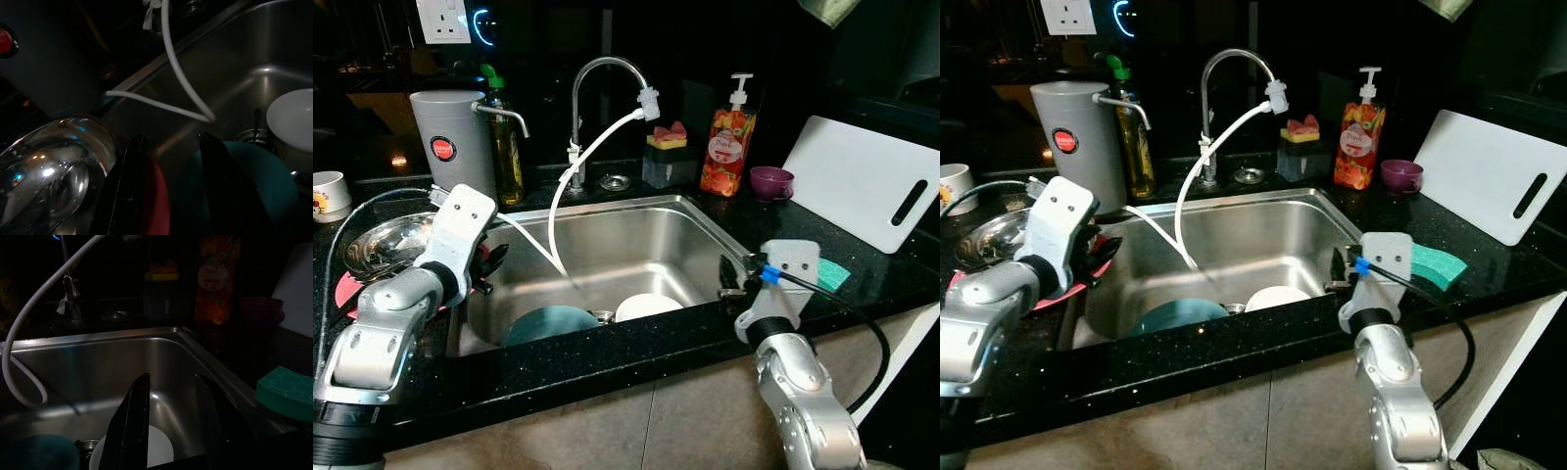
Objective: Kitchen organization
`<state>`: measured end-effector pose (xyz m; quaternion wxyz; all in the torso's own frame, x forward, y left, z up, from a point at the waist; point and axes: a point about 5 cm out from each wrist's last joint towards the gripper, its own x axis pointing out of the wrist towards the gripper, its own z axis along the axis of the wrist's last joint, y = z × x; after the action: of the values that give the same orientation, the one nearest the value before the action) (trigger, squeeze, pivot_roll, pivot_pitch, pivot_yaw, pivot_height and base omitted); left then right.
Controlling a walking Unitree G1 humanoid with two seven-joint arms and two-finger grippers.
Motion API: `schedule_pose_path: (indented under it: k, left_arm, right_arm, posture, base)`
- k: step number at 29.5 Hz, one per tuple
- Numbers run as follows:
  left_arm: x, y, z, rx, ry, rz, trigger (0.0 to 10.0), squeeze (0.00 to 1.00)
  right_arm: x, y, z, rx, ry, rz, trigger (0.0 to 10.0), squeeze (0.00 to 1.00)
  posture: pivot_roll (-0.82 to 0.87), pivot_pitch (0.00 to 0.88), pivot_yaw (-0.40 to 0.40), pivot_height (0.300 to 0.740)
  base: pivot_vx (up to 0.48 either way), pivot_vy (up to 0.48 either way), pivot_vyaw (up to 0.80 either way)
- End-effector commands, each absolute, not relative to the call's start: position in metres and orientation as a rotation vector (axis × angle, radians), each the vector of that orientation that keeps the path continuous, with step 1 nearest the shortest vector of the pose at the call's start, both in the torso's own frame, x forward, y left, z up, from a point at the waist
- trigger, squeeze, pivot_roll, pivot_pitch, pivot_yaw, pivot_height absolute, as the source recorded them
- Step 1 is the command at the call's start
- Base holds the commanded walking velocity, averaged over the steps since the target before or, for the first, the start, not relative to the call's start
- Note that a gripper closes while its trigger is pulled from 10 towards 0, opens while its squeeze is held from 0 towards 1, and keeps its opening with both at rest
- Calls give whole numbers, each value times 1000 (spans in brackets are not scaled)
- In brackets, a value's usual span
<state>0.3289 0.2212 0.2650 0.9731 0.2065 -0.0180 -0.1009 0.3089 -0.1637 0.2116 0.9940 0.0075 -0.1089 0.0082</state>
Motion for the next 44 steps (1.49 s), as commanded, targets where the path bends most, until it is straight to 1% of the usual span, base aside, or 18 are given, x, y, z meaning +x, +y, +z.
schedule_pose_path:
  k: [1, 5, 7, 9, 10, 11, 15, 21, 23, 26, 28, 29, 30, 31, 33, 34, 37, 44]
  left_arm:
    - [327, 224, 267, 442, -22, -191, 10000, 1000]
    - [329, 228, 277, 445, -54, -134, 10000, 1000]
    - [330, 240, 300, 417, -175, 0, 10000, 1000]
    - [328, 241, 308, 400, -231, 36, 10000, 1000]
    - [323, 241, 315, 354, -335, 112, 10000, 718]
    - [319, 240, 313, 334, -363, 137, 10000, 0]
    - [307, 232, 296, 247, -394, 183, 10000, 0]
    - [298, 228, 283, 259, -384, 229, 10000, 0]
    - [292, 229, 279, 250, -375, 261, 10000, 0]
    - [277, 241, 271, 274, -345, 361, 10000, 0]
    - [271, 249, 262, 293, -309, 394, 10000, 0]
    - [271, 249, 262, 293, -309, 394, 10000, 0]
    - [269, 252, 259, 294, -299, 399, 10000, 0]
    - [269, 252, 259, 294, -299, 399, 10000, 0]
    - [270, 256, 253, 231, -282, 402, 10000, 0]
    - [270, 256, 253, 231, -282, 402, 10000, 0]
    - [273, 259, 249, 188, -296, 389, 10000, 0]
    - [271, 272, 245, 223, -284, 421, 10000, 0]
  right_arm:
    - [308, -165, 212, 4, -219, 11, 10000, 0]
    - [308, -166, 213, 3, -223, 13, 10000, 0]
    - [309, -166, 214, 1, -225, 16, 10000, 0]
    - [309, -167, 214, 0, -226, 18, 10000, 0]
    - [309, -166, 215, -2, -227, 21, 10000, 0]
    - [310, -166, 215, -2, -228, 22, 10000, 0]
    - [310, -164, 216, 1, -229, 24, 10000, 0]
    - [310, -164, 215, 0, -227, 29, 10000, 0]
    - [309, -164, 215, -2, -226, 33, 10000, 0]
    - [310, -155, 222, -21, -258, 124, 10000, 0]
    - [304, -125, 231, -17, -287, 335, 10000, 0]
    - [304, -125, 231, -17, -287, 335, 10000, 0]
    - [299, -110, 233, -13, -291, 439, 10000, 0]
    - [299, -110, 233, -13, -291, 439, 10000, 0]
    - [293, -91, 233, -6, -288, 570, 10000, 0]
    - [293, -91, 233, -6, -288, 570, 10000, 0]
    - [292, -70, 232, -25, -273, 650, 10000, 0]
    - [288, -44, 237, 22, -263, 804, 10000, 0]
  posture:
    - [48, 44, -37, 740]
    - [44, 43, -41, 740]
    - [47, 41, -47, 740]
    - [53, 44, -45, 740]
    - [53, 44, -45, 740]
    - [53, 44, -45, 740]
    - [50, 48, -48, 740]
    - [57, 55, -50, 740]
    - [63, 57, -54, 740]
    - [69, 58, -56, 740]
    - [87, 58, -60, 740]
    - [87, 58, -60, 740]
    - [87, 58, -60, 740]
    - [87, 58, -60, 740]
    - [94, 56, -62, 740]
    - [94, 56, -62, 740]
    - [93, 52, -61, 740]
    - [96, 45, -61, 740]
  base:
    - [0, 0, 0]
    - [0, 0, 0]
    - [0, 0, 0]
    - [0, 0, 0]
    - [0, 0, 0]
    - [0, 0, 0]
    - [0, 0, 0]
    - [0, 0, 0]
    - [0, 0, 0]
    - [0, 0, 0]
    - [0, 0, 0]
    - [0, 0, 0]
    - [0, 0, 0]
    - [0, 0, 0]
    - [0, 0, 0]
    - [0, 0, 0]
    - [0, 0, 0]
    - [0, 0, 0]
